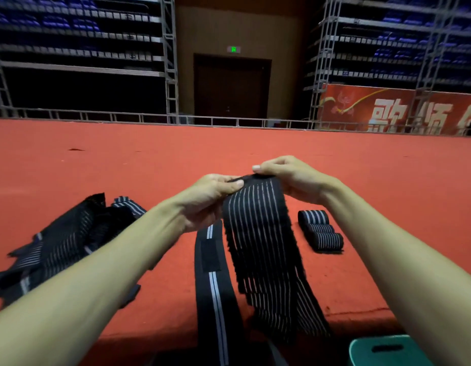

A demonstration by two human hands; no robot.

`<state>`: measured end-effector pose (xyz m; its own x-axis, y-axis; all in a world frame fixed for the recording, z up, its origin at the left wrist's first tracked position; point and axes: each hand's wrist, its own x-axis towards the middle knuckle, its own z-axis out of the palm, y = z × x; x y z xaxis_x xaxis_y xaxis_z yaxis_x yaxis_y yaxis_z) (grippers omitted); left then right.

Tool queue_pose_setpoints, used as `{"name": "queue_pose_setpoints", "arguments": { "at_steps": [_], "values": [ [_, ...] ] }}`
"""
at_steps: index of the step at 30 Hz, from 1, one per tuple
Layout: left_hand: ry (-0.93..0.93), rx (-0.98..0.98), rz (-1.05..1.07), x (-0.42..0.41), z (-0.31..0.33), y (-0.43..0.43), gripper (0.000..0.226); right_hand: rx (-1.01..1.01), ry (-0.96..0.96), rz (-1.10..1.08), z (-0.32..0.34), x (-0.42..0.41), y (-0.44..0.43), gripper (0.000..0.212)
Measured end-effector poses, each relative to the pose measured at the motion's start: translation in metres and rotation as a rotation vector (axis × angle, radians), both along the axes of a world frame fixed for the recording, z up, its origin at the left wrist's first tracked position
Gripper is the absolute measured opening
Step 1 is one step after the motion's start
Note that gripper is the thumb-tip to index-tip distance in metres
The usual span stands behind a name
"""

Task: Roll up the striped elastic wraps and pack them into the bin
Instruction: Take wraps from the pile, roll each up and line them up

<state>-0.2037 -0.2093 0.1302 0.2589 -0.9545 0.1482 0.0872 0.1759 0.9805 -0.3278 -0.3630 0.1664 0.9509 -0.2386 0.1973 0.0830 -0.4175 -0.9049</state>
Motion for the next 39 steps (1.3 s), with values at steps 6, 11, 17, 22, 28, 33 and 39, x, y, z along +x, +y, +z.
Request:
{"name": "queue_pose_setpoints", "arguments": {
  "at_steps": [6,11,17,22,28,33,39],
  "values": [
    [0.006,-0.015,0.137,0.011,-0.010,-0.010,0.022,-0.035,-0.085,-0.178,-0.015,0.023,-0.001,0.030],
    [-0.064,0.042,0.494,0.039,-0.056,-0.044,0.019,0.012,-0.078,-0.361,-0.067,0.062,-0.024,0.027],
    [-0.238,0.002,0.619,0.087,-0.098,-0.083,0.009,0.156,-0.037,-0.384,-0.118,0.113,-0.057,0.022],
    [-0.307,0.033,0.648,0.123,-0.151,-0.108,0.013,0.327,-0.028,-0.438,-0.175,0.150,-0.073,0.029],
    [-0.337,-0.004,0.621,0.132,-0.201,-0.114,0.022,0.275,-0.068,-0.483,-0.238,0.168,-0.074,0.052],
    [-0.180,-0.087,0.551,0.135,-0.201,-0.113,0.018,0.370,-0.105,-0.418,-0.241,0.166,-0.079,0.036],
    [-0.159,-0.072,0.567,0.132,-0.200,-0.110,0.015,0.413,-0.108,-0.369,-0.237,0.160,-0.076,0.017]
  ]
}}
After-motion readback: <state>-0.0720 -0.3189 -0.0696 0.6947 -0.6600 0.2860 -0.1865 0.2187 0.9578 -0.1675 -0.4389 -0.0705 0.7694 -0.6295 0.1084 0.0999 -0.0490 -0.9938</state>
